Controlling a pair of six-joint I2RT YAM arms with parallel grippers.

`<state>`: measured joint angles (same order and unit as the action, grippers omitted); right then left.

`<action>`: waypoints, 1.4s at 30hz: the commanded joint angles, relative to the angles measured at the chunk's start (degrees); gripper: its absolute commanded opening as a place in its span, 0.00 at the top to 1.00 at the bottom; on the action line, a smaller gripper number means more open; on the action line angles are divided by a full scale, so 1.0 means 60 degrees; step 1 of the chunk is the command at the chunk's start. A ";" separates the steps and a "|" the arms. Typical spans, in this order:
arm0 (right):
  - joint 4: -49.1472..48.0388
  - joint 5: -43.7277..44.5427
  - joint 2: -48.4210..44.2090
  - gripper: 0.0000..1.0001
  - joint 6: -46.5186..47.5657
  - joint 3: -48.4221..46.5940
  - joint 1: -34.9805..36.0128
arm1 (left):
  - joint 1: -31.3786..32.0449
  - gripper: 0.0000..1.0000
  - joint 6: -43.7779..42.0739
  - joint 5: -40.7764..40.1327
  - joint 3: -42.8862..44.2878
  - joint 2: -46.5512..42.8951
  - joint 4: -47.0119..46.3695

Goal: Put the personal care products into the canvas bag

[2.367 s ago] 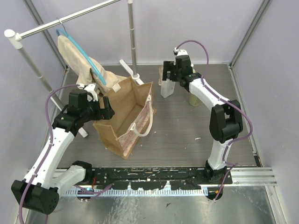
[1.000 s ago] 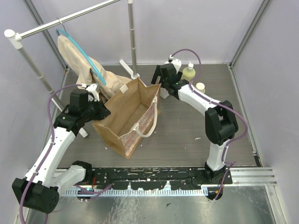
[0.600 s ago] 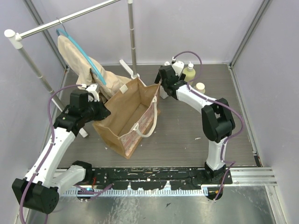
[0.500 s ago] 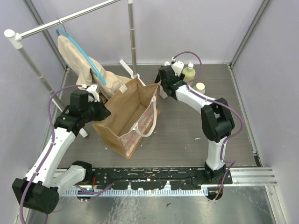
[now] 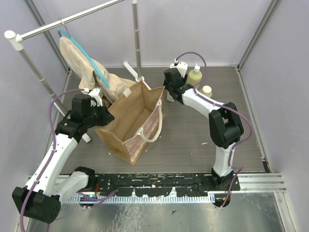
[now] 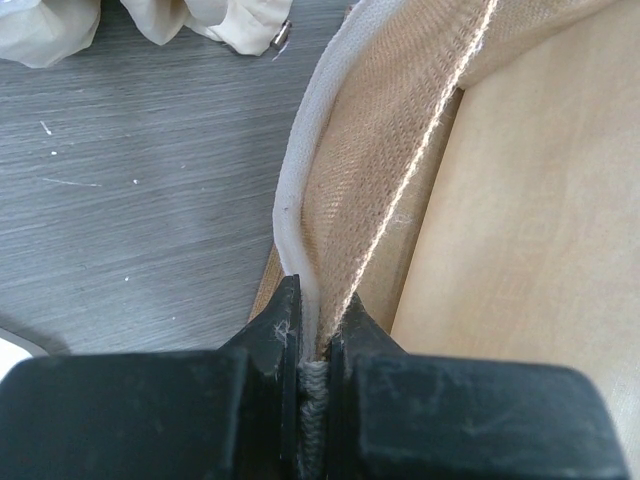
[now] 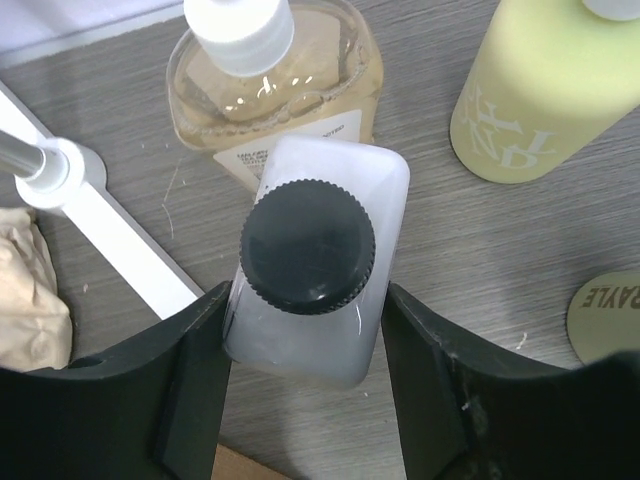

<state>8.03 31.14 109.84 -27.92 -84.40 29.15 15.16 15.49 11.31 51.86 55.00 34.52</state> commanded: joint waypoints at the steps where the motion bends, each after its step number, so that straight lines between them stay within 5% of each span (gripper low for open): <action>1: 0.0341 -0.0108 -0.0645 0.39 0.0950 0.0276 0.0050 | 0.0029 1.00 0.0126 0.0259 -0.0149 -0.0258 -0.0034; 7: 0.0346 -0.0199 -0.0234 0.19 0.1336 -0.0221 0.0035 | 0.0037 1.00 0.0155 0.0239 -0.0097 -0.0299 0.0060; 15: -0.0185 -0.0181 0.0275 0.23 0.1921 -0.0775 0.0035 | 0.0035 1.00 0.0156 0.0261 -0.0089 -0.0341 0.0109; 18: -0.0518 -0.0065 0.0254 0.33 0.2322 -0.0639 0.0013 | 0.0024 1.00 0.0158 0.0264 -0.0136 -0.0338 0.0082; 21: -0.0472 -0.0028 0.0235 0.63 0.2543 -0.0644 -0.0002 | 0.0024 1.00 0.0159 0.0311 -0.0161 -0.0310 0.0007; 26: -0.0008 -0.0065 -0.0192 0.98 0.2818 -0.0542 0.0006 | 0.0028 1.00 0.0145 0.0319 -0.0199 -0.0297 -0.0011; 42: 0.1929 -0.2871 -0.3932 0.99 0.3487 -0.1354 0.0035 | 0.0035 1.00 0.0085 0.0302 -0.0353 -0.0064 -0.0145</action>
<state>25.15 19.59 95.39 -9.02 -84.51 29.12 15.16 15.66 11.53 51.20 54.28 34.57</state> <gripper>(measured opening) 0.556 0.115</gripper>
